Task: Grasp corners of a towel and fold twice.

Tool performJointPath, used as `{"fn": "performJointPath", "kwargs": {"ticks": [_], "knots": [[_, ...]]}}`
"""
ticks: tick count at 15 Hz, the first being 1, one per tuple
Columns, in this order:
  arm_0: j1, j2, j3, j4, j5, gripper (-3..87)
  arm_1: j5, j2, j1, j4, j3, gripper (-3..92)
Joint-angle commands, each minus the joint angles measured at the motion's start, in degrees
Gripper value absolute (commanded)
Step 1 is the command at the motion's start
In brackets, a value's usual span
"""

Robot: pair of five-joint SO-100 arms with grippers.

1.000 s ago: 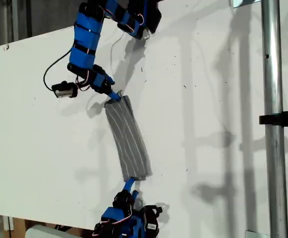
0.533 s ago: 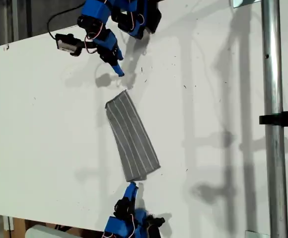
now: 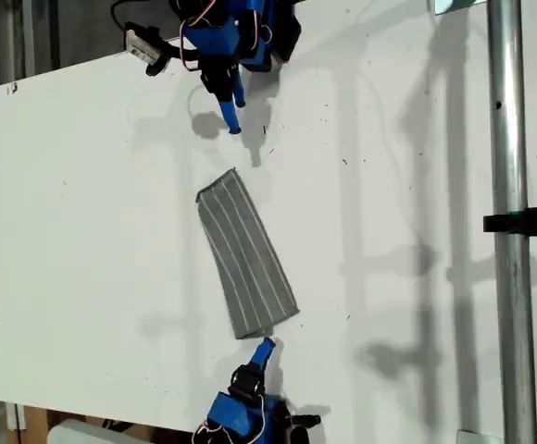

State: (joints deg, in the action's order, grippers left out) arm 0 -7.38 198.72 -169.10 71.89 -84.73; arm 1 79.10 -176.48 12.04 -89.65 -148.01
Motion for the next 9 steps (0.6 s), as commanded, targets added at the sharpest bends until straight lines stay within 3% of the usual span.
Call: {"fn": "performJointPath", "kwargs": {"ticks": [1,3,4,7,9], "knots": [[-6.6,0.6,1.7,3.1,-5.4,-2.8,0.4,0.4,0.4,-0.2,0.7,33.2],[-8.1,0.6,1.6,-0.1,-2.0,-2.8,-0.7,1.8,1.5,1.1,0.6,34.0],[-8.1,0.6,1.5,3.6,-4.4,-2.8,-2.0,4.0,2.3,1.9,0.7,34.2],[-16.2,0.6,-4.2,2.2,-7.9,-2.8,-10.5,11.4,6.5,7.7,2.5,35.0],[-18.1,0.4,-9.6,2.3,-14.5,0.1,-20.2,16.8,11.2,13.7,4.5,35.5]]}}
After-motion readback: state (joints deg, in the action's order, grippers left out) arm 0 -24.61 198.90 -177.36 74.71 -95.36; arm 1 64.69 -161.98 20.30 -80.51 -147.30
